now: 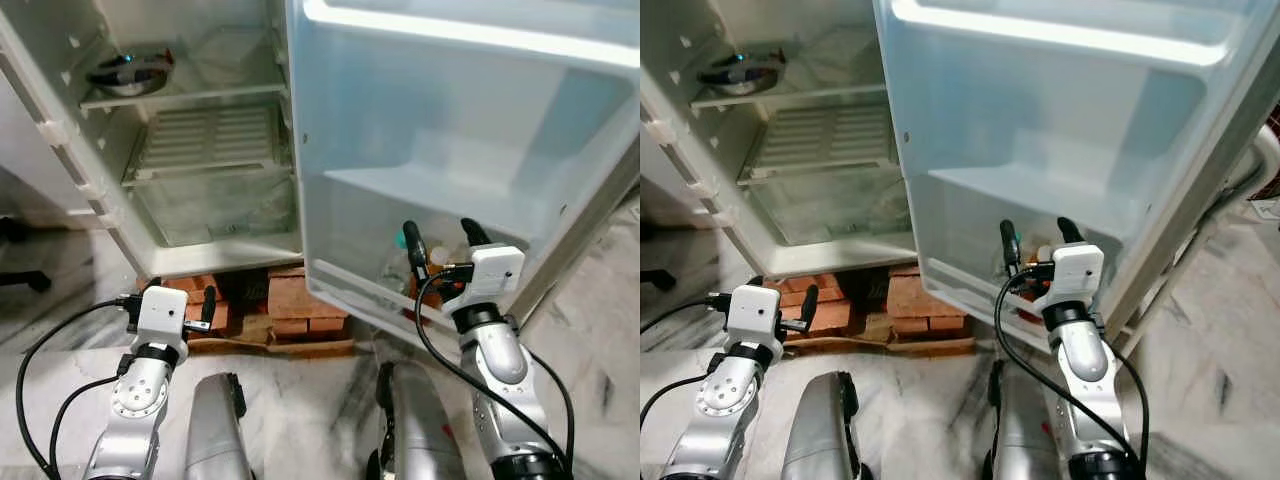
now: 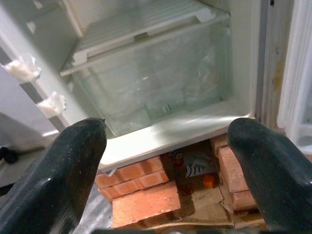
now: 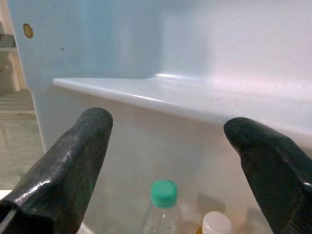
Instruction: Restocking fridge
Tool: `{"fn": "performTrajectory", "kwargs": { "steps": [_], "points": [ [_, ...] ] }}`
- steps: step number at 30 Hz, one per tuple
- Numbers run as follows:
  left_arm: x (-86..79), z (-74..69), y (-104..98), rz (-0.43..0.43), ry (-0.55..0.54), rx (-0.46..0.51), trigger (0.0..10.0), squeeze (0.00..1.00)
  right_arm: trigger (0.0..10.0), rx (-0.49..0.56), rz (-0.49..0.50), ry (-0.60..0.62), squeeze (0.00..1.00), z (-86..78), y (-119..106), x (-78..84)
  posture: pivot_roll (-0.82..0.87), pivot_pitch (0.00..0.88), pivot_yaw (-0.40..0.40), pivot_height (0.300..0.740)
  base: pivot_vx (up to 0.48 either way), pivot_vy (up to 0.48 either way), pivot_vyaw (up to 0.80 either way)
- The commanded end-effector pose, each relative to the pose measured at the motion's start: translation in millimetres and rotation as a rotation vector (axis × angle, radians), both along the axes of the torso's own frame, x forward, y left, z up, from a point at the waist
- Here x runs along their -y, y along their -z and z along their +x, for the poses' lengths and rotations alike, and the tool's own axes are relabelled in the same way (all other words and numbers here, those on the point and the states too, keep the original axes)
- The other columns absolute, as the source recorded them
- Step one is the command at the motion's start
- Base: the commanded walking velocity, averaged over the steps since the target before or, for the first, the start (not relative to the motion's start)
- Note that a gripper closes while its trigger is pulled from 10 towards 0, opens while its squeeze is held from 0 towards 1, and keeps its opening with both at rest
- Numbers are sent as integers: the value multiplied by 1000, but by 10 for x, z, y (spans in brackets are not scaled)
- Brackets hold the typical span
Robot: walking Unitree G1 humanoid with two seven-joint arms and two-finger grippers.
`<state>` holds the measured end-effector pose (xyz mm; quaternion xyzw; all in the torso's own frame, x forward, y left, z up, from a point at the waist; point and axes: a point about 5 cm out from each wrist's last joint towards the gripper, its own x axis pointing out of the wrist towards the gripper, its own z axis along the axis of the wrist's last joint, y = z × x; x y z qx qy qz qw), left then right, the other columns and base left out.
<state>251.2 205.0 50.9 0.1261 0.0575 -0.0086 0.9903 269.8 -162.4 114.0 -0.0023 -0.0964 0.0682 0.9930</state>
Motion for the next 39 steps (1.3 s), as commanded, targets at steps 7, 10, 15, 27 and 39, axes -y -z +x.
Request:
{"fn": "performTrajectory", "kwargs": {
  "steps": [7, 10, 15, 27, 39],
  "points": [
    [74, 18, -1, -12, 4, 19, 10000, 0, 10000, 68, -7, -104, 0, -1, -277, -162, -3, 0, 22, 653, 0, 0, 0],
    [112, 23, 10, -15, 11, 19, 10000, 0, 10000, 47, 7, -106, 0, -7, -259, -159, -4, 0, 19, 668, 0, 0, 0],
    [149, 47, 11, -21, 19, 21, 10000, 0, 10000, -13, 33, -168, 0, -32, -221, -166, -8, 0, 16, 698, 0, 0, 0],
    [169, 45, 43, -22, 22, 13, 10000, 0, 10000, -163, -4, -244, 0, -100, 4, -196, -10, 0, 9, 698, -141, 0, 0],
    [173, 60, 45, -22, 27, 13, 10000, 0, 10000, -181, -14, -249, 0, -76, 43, -188, -7, 0, 10, 698, -290, 0, 0]
  ]
}}
